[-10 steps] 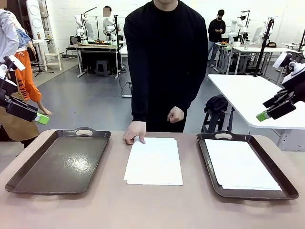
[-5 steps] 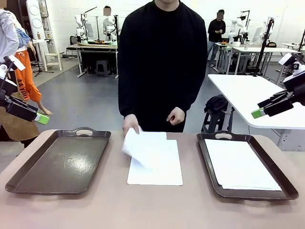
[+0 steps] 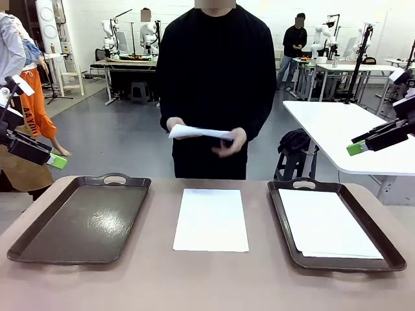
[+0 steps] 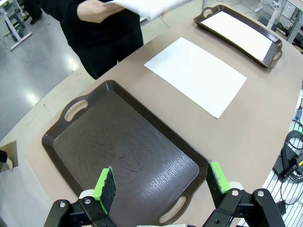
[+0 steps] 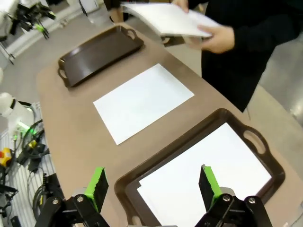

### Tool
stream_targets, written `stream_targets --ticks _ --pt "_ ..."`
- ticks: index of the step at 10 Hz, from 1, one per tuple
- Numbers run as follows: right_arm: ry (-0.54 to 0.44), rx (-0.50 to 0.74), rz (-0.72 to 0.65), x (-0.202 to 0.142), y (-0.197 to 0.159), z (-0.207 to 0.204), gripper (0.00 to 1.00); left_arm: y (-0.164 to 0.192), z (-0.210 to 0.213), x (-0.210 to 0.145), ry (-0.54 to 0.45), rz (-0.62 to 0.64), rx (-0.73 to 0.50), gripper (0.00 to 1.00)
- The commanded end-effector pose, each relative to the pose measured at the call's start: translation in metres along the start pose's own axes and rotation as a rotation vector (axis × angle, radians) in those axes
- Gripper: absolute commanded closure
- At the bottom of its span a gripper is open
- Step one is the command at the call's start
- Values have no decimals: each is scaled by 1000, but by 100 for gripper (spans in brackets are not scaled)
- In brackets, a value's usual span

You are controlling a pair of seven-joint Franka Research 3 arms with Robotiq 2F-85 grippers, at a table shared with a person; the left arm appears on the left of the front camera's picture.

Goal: Sort the A4 documents.
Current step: Receive the A4 Paper.

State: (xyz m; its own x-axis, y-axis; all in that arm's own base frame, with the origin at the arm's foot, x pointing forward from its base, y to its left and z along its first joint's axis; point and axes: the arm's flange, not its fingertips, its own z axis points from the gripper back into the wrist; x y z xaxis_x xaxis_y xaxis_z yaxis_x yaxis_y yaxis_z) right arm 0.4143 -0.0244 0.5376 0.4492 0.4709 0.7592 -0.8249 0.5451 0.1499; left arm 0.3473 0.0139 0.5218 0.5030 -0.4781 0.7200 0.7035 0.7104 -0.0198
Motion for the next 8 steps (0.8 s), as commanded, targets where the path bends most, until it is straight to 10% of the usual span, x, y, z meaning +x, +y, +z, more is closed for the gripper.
stream_targets --ticks 1,8 --pt "-3 -13 8 1 3 -4 0 2 -1 -1 -11 -14 -3 0" --pt "-3 -13 8 1 3 -4 0 2 -1 -1 -11 -14 -3 0"
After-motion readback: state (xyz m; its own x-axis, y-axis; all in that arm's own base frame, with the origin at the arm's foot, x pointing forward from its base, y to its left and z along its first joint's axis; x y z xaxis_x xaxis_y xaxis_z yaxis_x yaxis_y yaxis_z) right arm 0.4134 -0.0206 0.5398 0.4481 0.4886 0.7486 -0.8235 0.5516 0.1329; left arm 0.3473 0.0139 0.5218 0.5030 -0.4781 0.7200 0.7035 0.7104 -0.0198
